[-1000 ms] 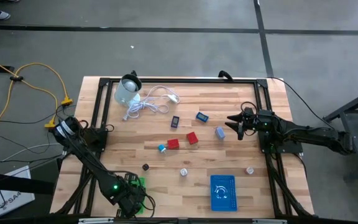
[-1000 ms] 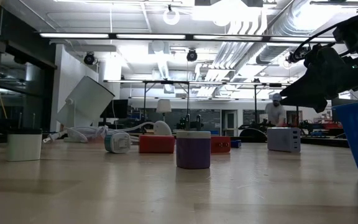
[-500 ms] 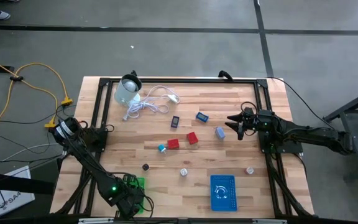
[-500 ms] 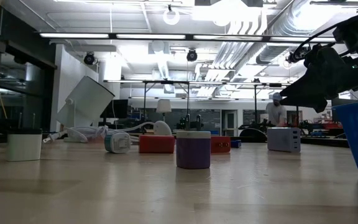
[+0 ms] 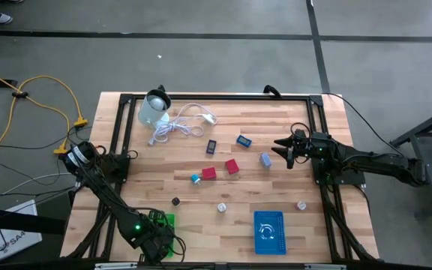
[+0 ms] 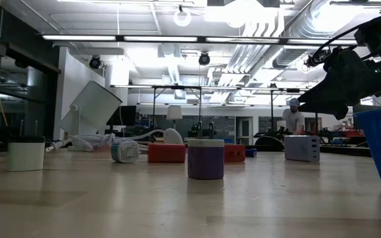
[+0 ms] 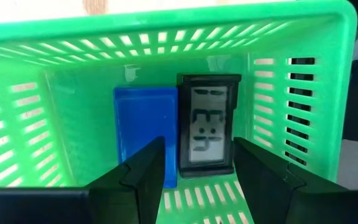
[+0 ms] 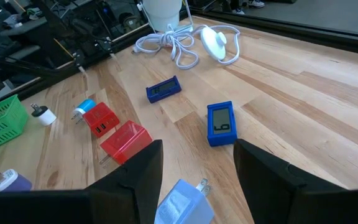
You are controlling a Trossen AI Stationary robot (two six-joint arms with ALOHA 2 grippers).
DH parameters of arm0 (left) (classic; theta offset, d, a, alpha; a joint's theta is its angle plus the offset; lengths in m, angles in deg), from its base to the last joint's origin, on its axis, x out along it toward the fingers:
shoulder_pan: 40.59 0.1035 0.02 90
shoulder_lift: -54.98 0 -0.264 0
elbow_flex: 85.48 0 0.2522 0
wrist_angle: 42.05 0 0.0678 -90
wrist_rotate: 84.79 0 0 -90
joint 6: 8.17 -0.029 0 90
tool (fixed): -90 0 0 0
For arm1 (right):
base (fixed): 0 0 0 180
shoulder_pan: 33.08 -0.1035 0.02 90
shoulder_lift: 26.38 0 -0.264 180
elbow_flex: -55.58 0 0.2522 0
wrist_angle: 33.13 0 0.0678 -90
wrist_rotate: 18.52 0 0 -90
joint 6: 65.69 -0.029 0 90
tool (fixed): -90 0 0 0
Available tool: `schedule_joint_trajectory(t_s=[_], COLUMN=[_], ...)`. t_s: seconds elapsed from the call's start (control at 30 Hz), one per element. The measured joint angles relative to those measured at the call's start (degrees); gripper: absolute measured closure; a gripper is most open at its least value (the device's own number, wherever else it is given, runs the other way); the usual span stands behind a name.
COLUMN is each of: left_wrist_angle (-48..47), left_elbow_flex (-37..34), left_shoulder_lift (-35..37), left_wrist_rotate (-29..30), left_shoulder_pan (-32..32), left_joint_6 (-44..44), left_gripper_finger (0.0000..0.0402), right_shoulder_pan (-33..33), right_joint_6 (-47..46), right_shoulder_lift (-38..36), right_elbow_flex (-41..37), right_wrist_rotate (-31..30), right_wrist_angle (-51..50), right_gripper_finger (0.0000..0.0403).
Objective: Pick & Place Office items
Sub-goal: Put the left blue digital clock into the green bin
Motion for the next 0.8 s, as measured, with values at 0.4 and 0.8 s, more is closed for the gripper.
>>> schedule_joint_trajectory(t_s=[0.4,0.8], left_wrist_angle=[0.02,-0.25], left_elbow_flex=[0.02,0.04], left_shoulder_lift=[0.02,2.07], left_wrist_rotate=[-0.02,-0.38], left_shoulder_pan=[0.00,0.00], left_joint_6=[-0.04,-0.20], left_gripper_finger=[0.0222,0.0221], right_shoulder_pan=[0.00,-0.02], right_joint_6=[0.00,0.00], right_shoulder_lift=[0.02,0.00], right_elbow_flex=[0.00,0.02], right_wrist_rotate=[0.00,0.02], right_wrist_angle=[0.00,0.00], right_gripper_finger=[0.0219,0.0219])
